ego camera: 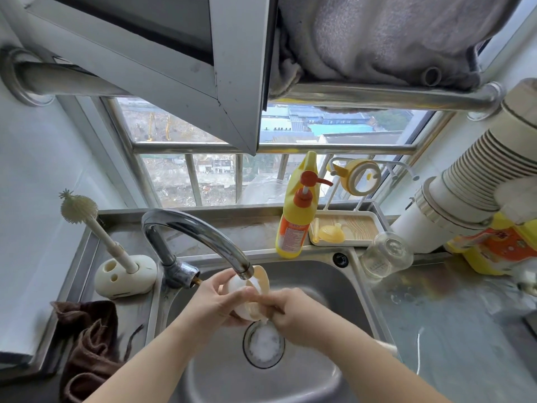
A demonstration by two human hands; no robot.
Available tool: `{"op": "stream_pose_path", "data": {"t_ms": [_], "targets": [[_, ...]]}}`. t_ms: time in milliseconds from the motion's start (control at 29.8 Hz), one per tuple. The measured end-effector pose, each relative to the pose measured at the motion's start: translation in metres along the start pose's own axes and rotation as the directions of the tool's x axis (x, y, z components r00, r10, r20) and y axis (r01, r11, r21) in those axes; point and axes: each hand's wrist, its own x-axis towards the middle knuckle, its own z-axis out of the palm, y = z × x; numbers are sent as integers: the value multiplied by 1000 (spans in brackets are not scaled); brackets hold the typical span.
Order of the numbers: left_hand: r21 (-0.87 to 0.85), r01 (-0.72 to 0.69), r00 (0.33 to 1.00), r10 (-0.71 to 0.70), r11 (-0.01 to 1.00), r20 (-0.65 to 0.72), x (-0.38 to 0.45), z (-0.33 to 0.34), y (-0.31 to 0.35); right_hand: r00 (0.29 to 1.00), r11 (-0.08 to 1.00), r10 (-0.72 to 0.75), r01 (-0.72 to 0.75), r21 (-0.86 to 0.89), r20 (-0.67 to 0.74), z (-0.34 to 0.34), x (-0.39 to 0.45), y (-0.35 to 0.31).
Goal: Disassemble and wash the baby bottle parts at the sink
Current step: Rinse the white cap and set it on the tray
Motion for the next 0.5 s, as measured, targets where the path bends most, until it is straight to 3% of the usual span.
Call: {"op": "stream_pose_path", "data": {"t_ms": [34,101,134,168,201,269,302,403,470,504], "targets": [[-9,-5,1000,5,1000,0,0,0,-1,1000,993,14,-15,117,9,0,0,2],[-5,-2,1000,2,1000,5,1,1,-2,1000,995,-27,25,101,15,-6,-3,4],[1,11,1000,-11,1000,4,1,1,-2,996,994,-88,87,-69,-7,-9,-4,3],[11,32,999,-32,999,10,1,1,-2,985,929,-164,137,-345,-52,-11,-4,5],[19,55,998,-55,998,29,1,1,-1,951,777,-285,155,-610,-122,-13,-3,8],[27,88,994,-90,996,70,0,0,0,886,580,-436,142,-802,-159,-14,-1,13],[26,85,993,-87,996,82,0,0,1,882,571,-439,128,-811,-170,-14,-2,10],[21,33,998,-34,999,59,2,-1,0,960,773,-245,107,-626,-138,-9,-1,3],[10,16,999,-17,1000,46,3,-1,-6,1000,967,-8,4,-256,-13,-3,-1,3],[5,10,999,-11,1000,49,3,-1,-10,998,996,55,-54,-73,16,-2,0,1]]}}
